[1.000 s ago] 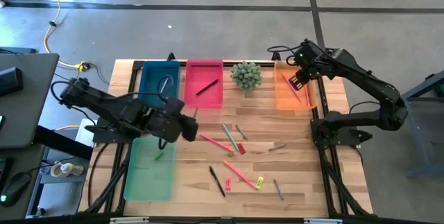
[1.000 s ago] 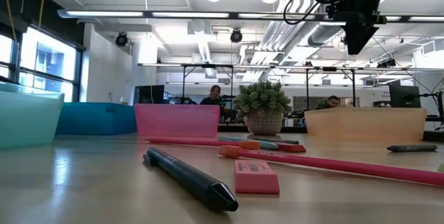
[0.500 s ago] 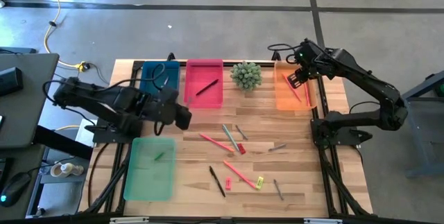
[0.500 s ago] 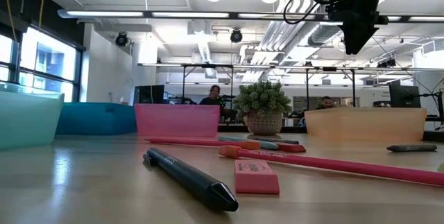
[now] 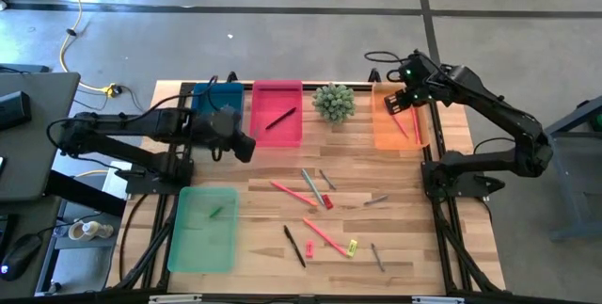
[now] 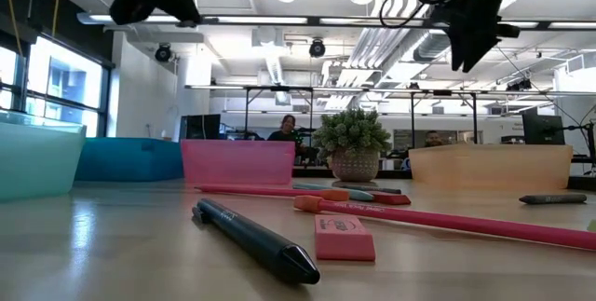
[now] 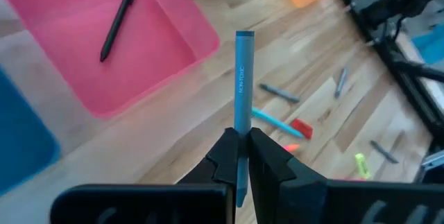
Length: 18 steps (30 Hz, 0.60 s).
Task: Sort crayons/erasers/pens/pencils in bins
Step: Put the gray crayon into the blue bin
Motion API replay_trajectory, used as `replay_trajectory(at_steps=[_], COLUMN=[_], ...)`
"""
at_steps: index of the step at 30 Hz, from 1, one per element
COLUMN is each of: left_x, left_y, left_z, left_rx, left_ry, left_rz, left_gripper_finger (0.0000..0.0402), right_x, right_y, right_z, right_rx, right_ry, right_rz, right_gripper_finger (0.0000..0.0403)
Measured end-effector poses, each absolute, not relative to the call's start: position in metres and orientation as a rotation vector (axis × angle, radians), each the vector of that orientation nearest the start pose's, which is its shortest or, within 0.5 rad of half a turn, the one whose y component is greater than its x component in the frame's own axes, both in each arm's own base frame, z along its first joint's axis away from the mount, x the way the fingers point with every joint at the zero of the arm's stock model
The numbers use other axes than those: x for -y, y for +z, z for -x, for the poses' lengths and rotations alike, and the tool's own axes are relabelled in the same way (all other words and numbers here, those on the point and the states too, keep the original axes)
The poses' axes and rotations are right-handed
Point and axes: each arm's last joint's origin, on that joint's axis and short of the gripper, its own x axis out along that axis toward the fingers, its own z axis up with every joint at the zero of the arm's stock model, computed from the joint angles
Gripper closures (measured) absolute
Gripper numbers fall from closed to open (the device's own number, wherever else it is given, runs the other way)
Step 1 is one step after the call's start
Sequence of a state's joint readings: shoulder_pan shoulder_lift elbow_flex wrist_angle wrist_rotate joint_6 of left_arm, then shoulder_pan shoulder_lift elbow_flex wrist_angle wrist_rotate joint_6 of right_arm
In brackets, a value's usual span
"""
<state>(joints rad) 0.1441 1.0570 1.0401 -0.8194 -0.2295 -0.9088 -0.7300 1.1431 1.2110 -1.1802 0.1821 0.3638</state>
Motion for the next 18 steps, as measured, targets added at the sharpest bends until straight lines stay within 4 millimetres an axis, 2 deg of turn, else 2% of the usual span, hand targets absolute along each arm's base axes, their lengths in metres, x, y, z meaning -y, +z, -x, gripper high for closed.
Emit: replay_trajectory(at_steps=[8,18], left_x=[-0.063,-0.096], left_y=[0.310,0.315], left_z=[-0.193,-0.184], left_rx=[-0.625,-0.572], left_ry=[0.625,0.573], left_rz=[0.784,0.735], left_gripper_finger=[0.0399,0.0399], right_x=[0.136,0.136], right_y=[0.339,0.355], right_z=[-0.151,-0.178], right_rx=[-0.798,-0.543], right_ry=[-0.970,-0.848], right_rz=[-0.696,-0.637], right_gripper_finger=[0.0279,0.0279])
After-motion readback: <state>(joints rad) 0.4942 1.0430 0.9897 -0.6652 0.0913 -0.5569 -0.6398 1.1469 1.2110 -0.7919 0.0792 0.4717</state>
